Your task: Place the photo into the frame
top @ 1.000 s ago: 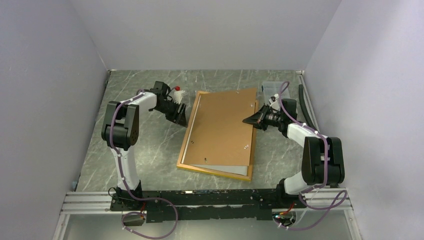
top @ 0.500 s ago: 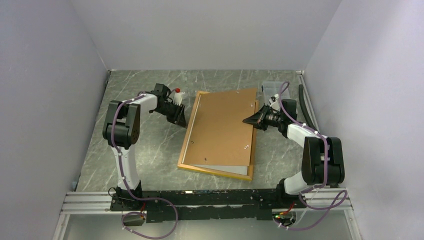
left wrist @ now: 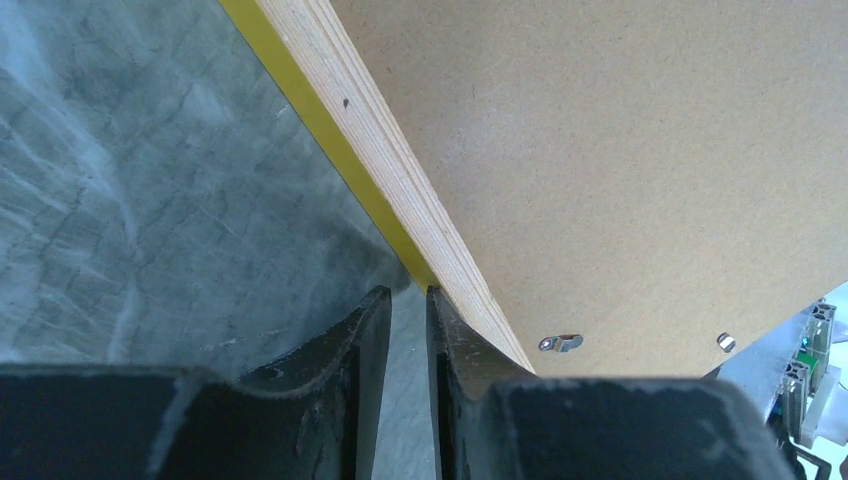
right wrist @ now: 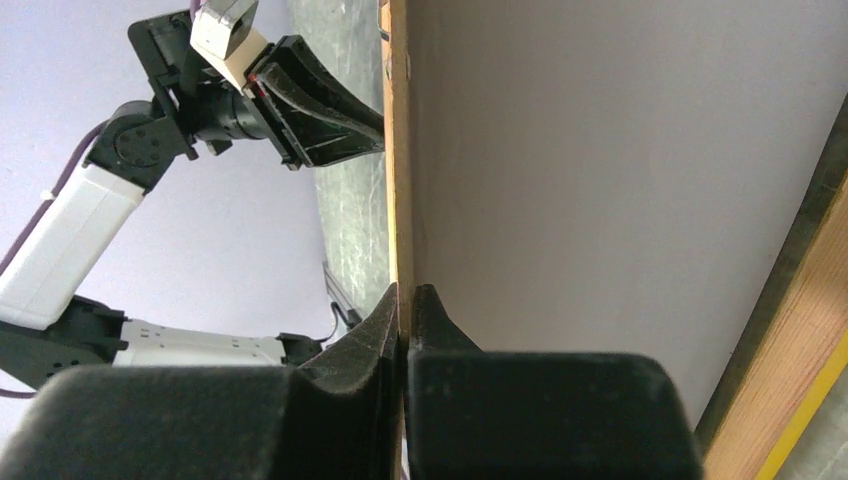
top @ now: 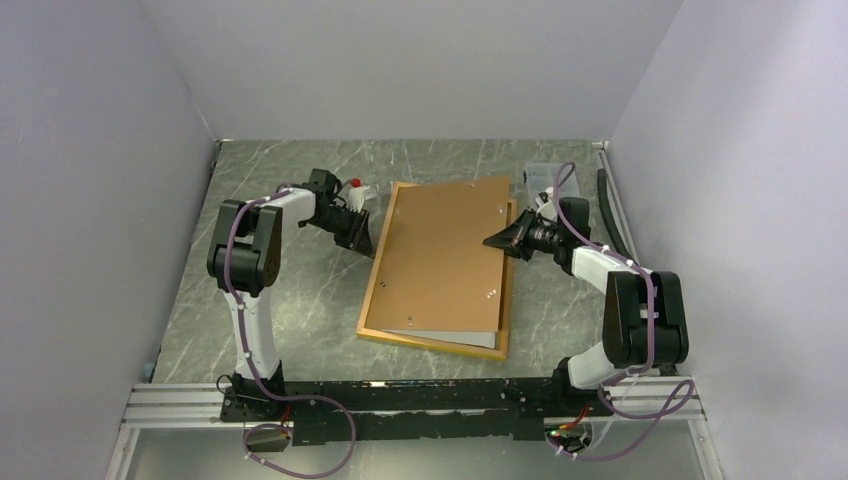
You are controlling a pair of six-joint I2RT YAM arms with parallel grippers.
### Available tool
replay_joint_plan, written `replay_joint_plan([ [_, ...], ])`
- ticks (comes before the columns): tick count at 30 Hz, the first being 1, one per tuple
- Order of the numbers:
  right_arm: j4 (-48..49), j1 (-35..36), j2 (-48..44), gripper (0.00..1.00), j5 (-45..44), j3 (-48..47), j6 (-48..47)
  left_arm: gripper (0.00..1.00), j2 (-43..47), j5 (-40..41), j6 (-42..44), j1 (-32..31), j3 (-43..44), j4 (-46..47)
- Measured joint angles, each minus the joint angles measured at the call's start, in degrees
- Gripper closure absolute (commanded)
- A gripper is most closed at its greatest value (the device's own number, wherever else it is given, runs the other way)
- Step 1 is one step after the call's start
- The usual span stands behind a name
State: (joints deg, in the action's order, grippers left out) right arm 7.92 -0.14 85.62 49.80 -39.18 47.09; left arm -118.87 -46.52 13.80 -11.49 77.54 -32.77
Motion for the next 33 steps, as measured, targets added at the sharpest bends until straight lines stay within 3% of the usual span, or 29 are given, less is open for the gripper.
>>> replay_joint_plan([
  [2,-0.5,0.4,0.7,0.97,-0.3,-1.1,-0.4,0.74,0.0,0.2,0.0,0.1,0.0,-0.2],
  [9,-8.6,2.4,1.4,0.34,-7.7,-3.8,-5.9,0.76,0.0,0.5,0.0,0.0,0.0,-0.5],
  [11,-12.8,3.0,1.4,0.25,-11.0,-4.5,-8.3,0.76,0.0,0.4,0.0,0.0,0.0,-0.7],
  [14,-19.1,3.7,1.4,0.01,-15.5,-6.0,-11.5,0.76,0.0,0.3,0.0,0.0,0.0,-0.9],
  [22,-29.2,5.8,1.1,0.00,-26.7,-12.6,-17.4,0.77,0.0,0.9,0.1,1.6,0.6,-2.9],
  [33,-30.2,9.2,2.5,0.00,-28.5,-15.7,-18.2,0.78,0.2,2.0,0.4,3.1,0.9,-3.9],
])
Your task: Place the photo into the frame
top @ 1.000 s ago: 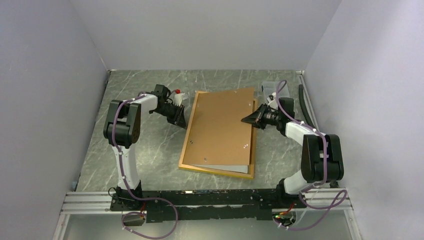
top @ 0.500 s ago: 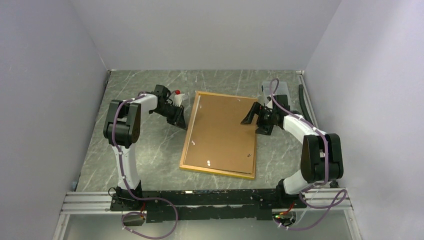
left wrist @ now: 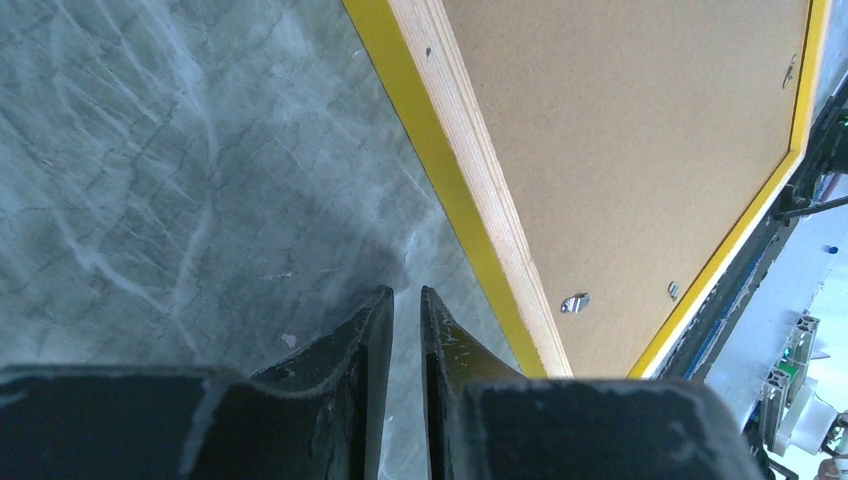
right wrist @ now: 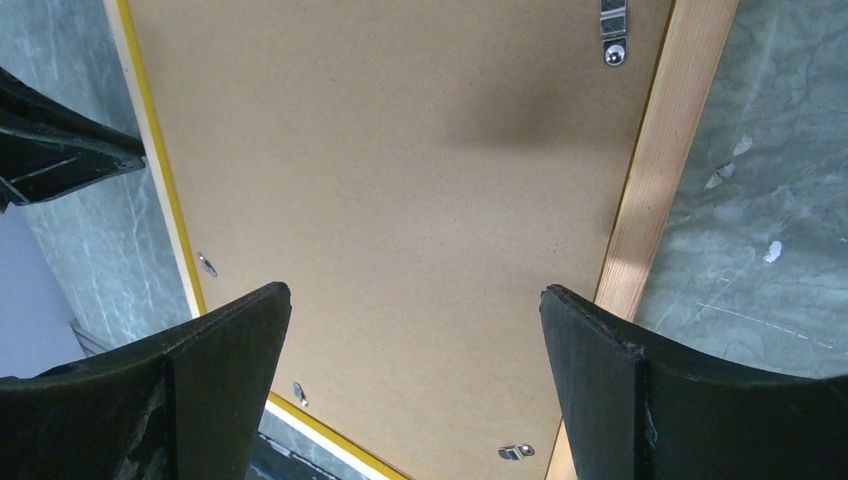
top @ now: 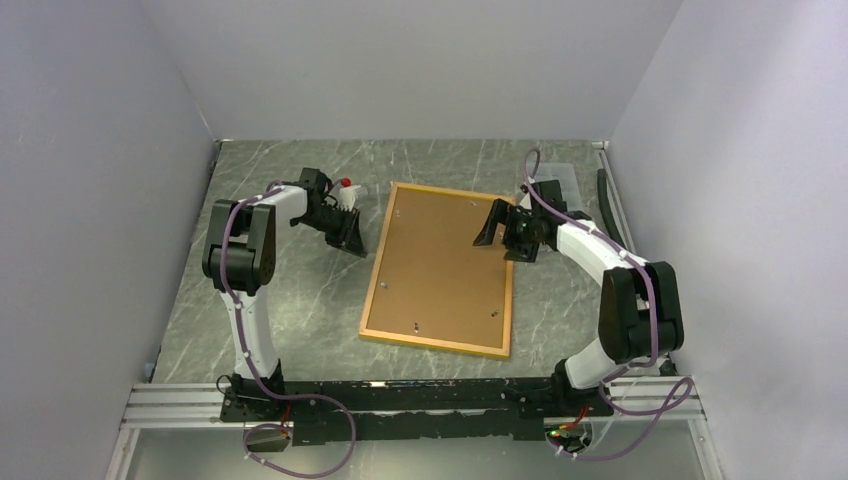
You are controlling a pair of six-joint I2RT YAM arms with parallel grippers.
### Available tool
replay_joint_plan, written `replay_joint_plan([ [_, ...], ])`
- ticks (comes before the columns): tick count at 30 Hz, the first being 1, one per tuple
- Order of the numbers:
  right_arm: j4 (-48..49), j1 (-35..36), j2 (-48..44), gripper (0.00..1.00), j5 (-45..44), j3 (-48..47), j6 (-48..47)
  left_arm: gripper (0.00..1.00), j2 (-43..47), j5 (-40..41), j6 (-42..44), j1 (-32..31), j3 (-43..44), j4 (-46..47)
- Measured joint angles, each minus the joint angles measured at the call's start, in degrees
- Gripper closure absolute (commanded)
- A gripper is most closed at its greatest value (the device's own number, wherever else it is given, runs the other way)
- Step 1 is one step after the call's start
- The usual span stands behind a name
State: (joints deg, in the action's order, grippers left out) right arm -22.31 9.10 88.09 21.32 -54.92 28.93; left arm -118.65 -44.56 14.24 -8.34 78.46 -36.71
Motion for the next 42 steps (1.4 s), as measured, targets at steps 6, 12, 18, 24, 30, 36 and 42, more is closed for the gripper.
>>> replay_joint_plan([
  [6,-1.2,0.8,0.2,0.03,-1.8,-1.5,-0.1,0.73,0.0,0.0,0.0,0.0,0.5,-1.0],
  [12,1.6,10.1,-0.3,0.12,-5.5,-4.7,1.1,0.53,0.8,-1.0,-0.2,0.1,2.2,-2.1],
  [18,12.4,22.6,-0.4,0.18,-2.4,-1.9,3.7,0.54,2.6,-3.4,-0.5,0.0,0.9,-2.9],
  [24,20.2,30.5,4.7,0.20,0.9,-1.5,4.2,0.61,2.6,-3.8,-0.6,-0.9,-2.0,-3.4],
  [30,24.7,33.0,10.5,0.22,3.6,-1.5,4.2,0.64,2.6,-5.4,-1.9,-1.9,-3.1,-3.1],
  [36,27.6,33.9,15.7,0.24,6.3,-1.5,4.3,0.66,2.6,-6.6,-2.8,-2.2,-4.6,-2.8],
  [42,30.2,34.0,18.2,0.24,9.0,-2.5,4.6,0.70,1.9,-6.9,-3.2,-2.4,-4.8,-2.3],
])
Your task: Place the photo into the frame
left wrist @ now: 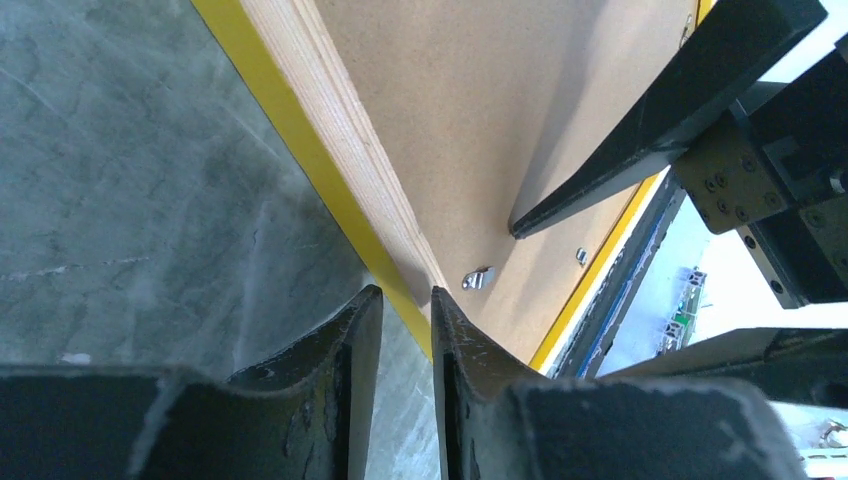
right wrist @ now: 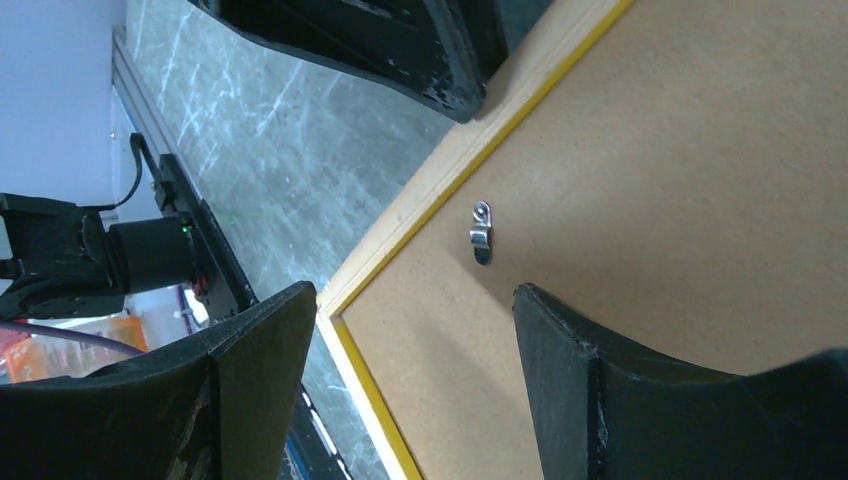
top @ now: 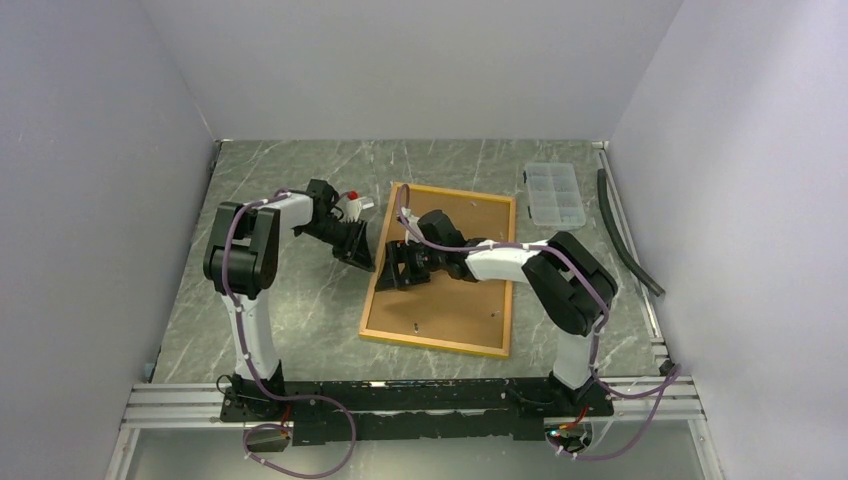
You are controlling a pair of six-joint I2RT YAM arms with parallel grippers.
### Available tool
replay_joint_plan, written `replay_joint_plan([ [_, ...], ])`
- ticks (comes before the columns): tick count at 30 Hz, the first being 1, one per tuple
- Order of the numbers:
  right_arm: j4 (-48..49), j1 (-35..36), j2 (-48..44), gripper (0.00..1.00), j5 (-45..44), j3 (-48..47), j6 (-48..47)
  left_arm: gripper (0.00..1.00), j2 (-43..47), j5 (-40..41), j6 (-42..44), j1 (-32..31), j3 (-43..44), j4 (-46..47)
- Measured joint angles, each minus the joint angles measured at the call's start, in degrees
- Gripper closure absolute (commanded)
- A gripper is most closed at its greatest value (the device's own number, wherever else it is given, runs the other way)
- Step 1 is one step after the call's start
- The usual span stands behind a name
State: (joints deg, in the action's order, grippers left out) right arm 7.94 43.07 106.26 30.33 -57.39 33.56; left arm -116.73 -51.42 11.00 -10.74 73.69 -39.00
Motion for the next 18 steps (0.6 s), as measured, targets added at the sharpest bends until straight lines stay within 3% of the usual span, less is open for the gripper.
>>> replay_joint_plan([
  [18,1.2,0.7,3.9,0.27,3.7,-3.8,0.0,0.77,-0.6,-0.5,-1.7,-0.2,-0.8,1.8],
])
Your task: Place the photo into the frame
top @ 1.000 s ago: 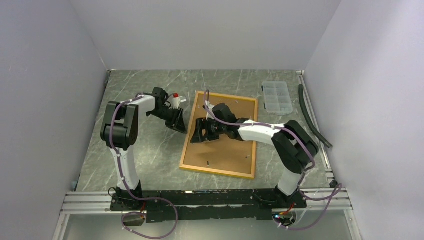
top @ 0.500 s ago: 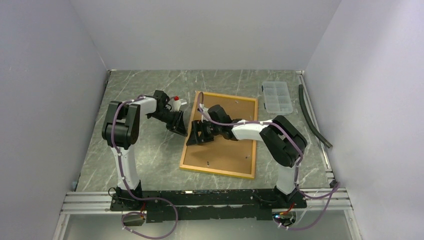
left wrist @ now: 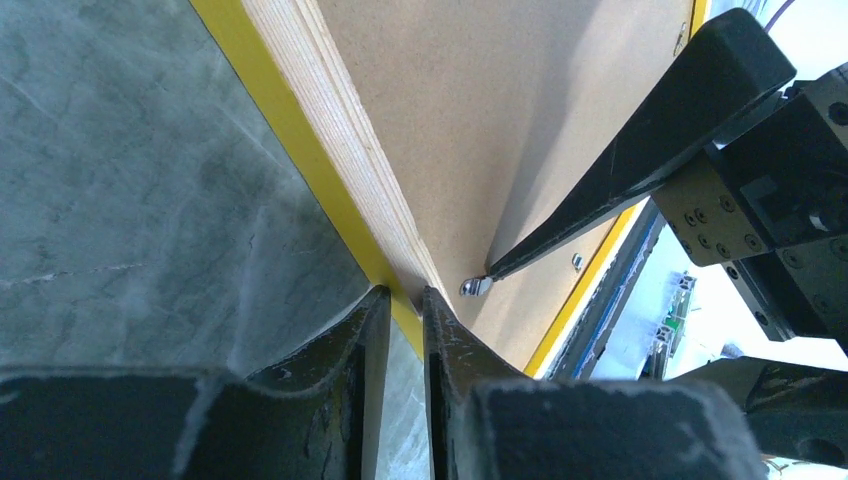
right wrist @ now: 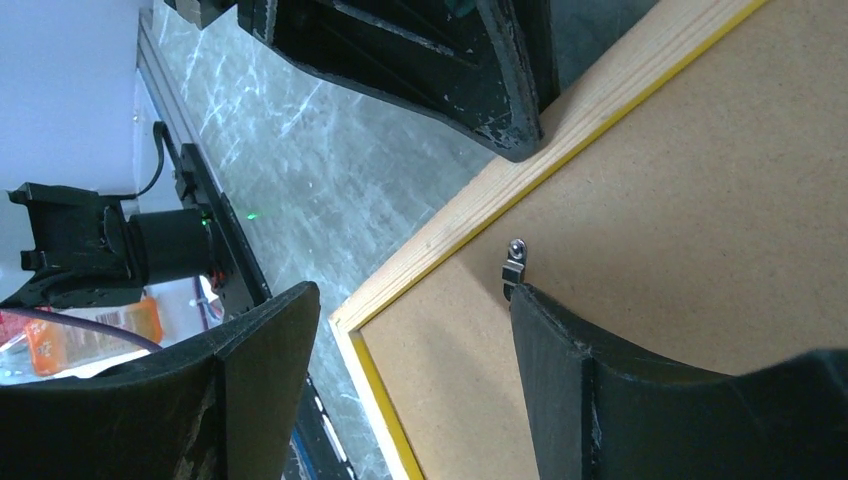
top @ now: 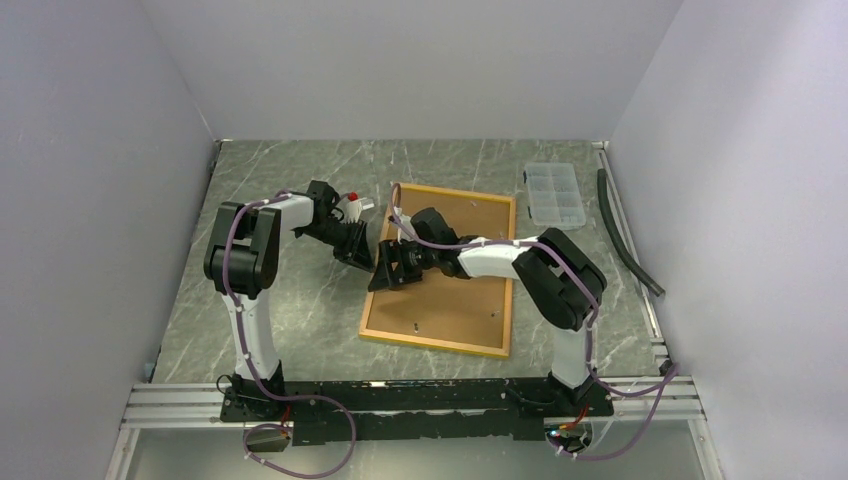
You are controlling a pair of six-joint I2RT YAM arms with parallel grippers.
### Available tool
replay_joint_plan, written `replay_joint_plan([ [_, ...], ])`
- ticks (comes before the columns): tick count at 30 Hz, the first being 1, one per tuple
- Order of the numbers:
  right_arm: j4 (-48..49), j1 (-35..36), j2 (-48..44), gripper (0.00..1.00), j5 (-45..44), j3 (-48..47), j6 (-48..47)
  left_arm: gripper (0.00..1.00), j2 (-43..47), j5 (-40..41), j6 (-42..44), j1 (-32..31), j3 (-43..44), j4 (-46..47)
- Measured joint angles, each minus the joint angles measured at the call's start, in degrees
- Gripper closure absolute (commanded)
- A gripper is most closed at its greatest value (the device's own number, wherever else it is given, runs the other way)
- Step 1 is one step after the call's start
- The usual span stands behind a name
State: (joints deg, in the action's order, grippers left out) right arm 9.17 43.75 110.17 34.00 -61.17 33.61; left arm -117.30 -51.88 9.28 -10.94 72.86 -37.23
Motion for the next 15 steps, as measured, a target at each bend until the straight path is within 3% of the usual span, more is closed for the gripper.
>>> replay_joint_plan([
  [15,-1.4,0.4,1.5,0.27,1.1,-2.2,-0.6,0.79,0.0,-0.8,-0.6,0.2,-0.5,0.8],
])
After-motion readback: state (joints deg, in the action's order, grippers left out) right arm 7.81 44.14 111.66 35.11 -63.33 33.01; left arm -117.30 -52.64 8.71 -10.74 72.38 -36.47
